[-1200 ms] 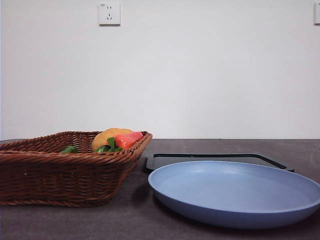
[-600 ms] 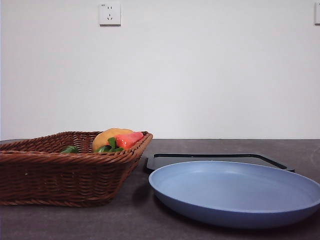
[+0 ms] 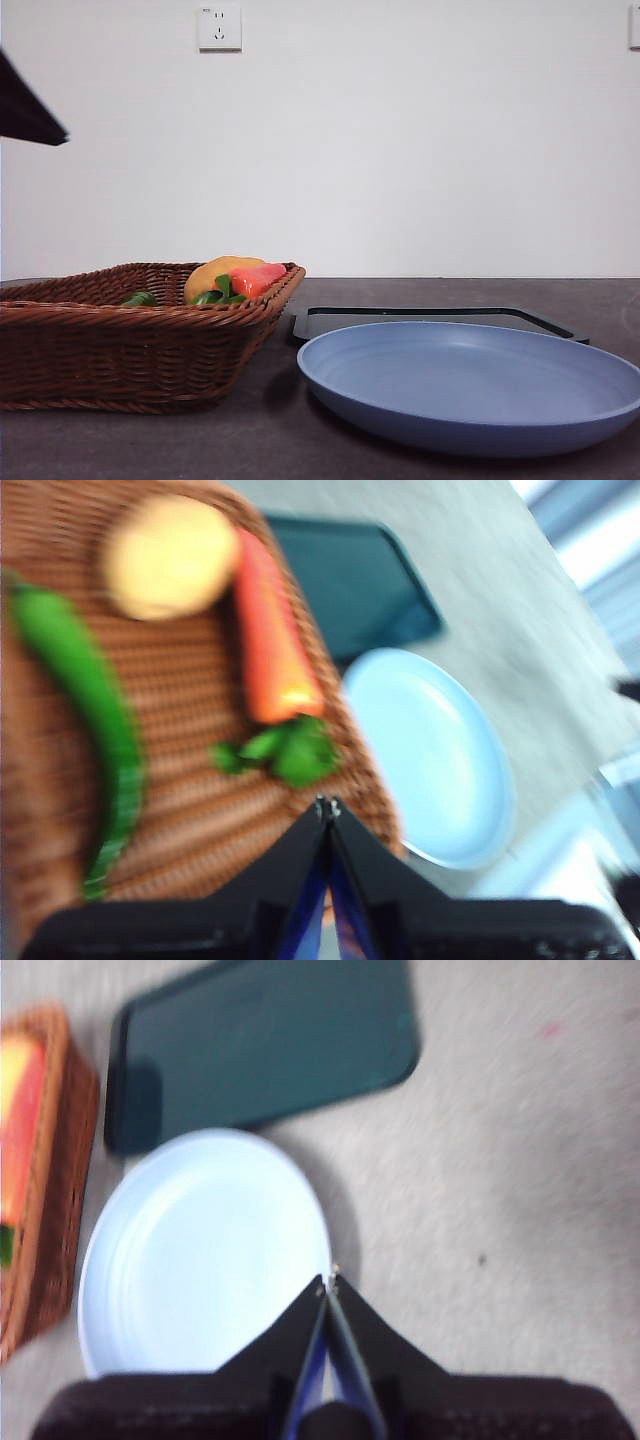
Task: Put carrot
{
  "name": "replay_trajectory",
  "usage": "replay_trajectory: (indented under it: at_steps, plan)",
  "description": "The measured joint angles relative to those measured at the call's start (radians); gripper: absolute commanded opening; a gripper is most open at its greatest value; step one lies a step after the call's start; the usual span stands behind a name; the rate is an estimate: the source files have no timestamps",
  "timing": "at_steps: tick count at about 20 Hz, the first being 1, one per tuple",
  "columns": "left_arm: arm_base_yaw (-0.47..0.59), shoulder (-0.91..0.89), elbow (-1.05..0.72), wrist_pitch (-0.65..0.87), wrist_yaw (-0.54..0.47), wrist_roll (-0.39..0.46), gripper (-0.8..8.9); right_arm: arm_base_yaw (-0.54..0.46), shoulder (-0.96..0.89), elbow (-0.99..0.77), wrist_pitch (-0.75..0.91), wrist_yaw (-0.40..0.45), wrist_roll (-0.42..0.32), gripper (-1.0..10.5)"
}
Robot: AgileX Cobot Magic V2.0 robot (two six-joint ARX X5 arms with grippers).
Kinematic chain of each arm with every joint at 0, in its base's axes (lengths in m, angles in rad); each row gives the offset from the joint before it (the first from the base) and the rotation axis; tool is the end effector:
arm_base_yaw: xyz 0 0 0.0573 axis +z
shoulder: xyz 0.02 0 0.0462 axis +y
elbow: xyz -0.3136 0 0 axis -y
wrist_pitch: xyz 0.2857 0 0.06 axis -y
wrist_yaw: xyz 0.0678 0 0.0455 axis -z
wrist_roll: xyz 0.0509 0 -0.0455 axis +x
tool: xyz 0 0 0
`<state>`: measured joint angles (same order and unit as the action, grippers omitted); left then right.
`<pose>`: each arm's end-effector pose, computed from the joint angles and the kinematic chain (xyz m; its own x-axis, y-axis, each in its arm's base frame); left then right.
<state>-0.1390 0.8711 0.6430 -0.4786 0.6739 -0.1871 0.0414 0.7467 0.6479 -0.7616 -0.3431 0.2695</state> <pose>0.1855 -0.0580 0.2674 0.5021 -0.7004 -0.5074 0.4486 0.7125 -0.5396 0.1547 0.0235 0.2603 0.5997 0.3615 -0.7139 -0.0472 0.9065 0.4195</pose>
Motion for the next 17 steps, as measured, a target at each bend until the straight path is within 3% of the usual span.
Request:
replay_trajectory:
  at_steps: [6, 9, 10, 17]
  plan:
    - [-0.054, 0.037, 0.029, -0.006, 0.018, 0.016, 0.28, 0.000, 0.154, 0.006, -0.006, -0.047, -0.064, 1.4]
    - [-0.054, 0.037, 0.029, 0.000, 0.025, 0.015, 2.44, 0.012, 0.228, 0.006, 0.024, -0.047, -0.081, 2.1]
    - [-0.054, 0.037, 0.029, 0.002, 0.026, 0.015, 2.62, 0.022, 0.256, 0.006, 0.042, -0.048, -0.084, 2.1]
    - [-0.054, 0.037, 0.029, 0.002, 0.026, 0.015, 2.61, 0.098, 0.486, 0.006, 0.175, -0.049, -0.082, 2.0]
